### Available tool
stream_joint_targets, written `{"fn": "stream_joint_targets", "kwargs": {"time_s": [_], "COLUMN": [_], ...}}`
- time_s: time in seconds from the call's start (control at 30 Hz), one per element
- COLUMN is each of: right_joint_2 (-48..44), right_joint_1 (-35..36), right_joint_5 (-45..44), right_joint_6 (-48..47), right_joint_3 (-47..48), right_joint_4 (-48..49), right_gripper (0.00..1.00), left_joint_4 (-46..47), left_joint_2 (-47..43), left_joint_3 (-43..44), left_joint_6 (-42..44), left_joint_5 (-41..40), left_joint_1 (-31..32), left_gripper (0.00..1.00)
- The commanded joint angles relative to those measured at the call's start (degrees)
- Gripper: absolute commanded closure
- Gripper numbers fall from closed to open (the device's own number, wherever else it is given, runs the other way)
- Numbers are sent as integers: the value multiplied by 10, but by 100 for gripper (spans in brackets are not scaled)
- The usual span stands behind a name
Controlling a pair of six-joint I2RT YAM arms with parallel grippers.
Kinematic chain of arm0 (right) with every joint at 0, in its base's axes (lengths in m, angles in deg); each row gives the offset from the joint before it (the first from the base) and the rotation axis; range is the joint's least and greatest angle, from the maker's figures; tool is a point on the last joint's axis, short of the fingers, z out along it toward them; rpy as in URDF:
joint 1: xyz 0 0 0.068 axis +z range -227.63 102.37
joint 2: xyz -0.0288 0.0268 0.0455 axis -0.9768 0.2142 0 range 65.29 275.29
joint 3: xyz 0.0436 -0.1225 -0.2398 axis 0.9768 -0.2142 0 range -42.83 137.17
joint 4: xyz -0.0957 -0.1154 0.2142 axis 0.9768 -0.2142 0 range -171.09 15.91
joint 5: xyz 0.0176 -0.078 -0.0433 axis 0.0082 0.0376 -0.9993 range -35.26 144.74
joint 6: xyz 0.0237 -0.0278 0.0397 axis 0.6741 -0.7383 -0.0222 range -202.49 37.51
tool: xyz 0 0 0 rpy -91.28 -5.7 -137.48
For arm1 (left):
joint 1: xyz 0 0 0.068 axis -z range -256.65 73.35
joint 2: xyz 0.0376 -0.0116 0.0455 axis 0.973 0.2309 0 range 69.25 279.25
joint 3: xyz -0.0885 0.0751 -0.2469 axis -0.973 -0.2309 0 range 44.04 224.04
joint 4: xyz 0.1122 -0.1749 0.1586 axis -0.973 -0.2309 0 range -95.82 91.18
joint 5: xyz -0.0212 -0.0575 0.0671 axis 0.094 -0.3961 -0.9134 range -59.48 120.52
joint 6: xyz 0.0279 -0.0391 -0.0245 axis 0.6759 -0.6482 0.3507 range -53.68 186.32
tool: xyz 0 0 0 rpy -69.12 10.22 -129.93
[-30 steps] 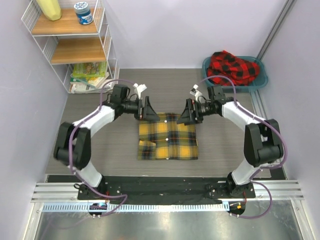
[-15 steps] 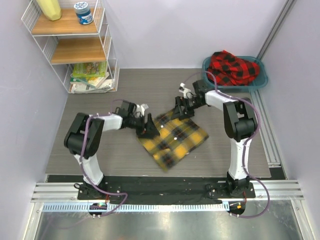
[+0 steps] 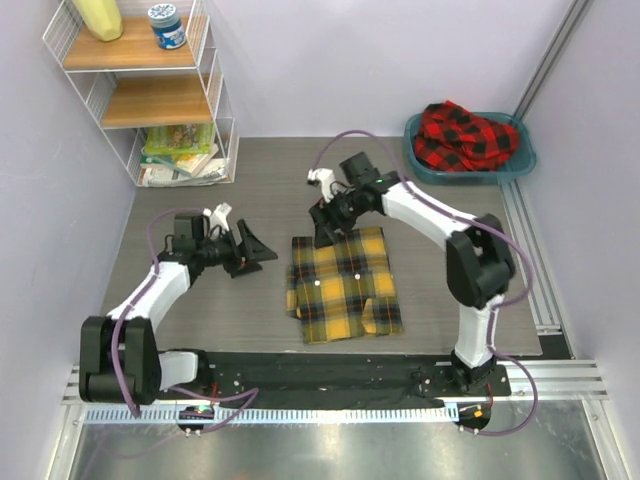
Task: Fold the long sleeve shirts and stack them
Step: Fold the shirt
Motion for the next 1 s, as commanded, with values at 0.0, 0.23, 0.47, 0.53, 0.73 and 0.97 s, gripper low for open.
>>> {"fn": "stream_joint_targets", "kwargs": {"time_s": [0.0,0.23,0.47,0.53,0.73,0.97], "right_joint_2": [-123,-174,-104,-83,-62,-41], "right_joint_1": [-19,-16,-17,-18,-24,-31], "right_joint_5": [-18,47,44,43,38,42], "right_joint_6": [42,132,147,147,165,183], "right_joint_3": [-38,-217,-247,-239,-225,-206], "right_joint_4": [-6,43,89,95,105,113], "right_gripper": [21,55,60,61,63,64], "left_joint_4": [5,98,218,224,240,283], "left_joint_2": [68,101,195,222,262,285], "left_joint_3": [-49,-103,-122,-108,-96,-83], "left_joint_6": [-47,-69,-106,-109,-127,-150], "left_joint_5": [-49,-52,-51,-53,-69,-71], "left_joint_1": [5,35,77,86,124,152], "left_gripper": [23,41,38,34,27,30]}}
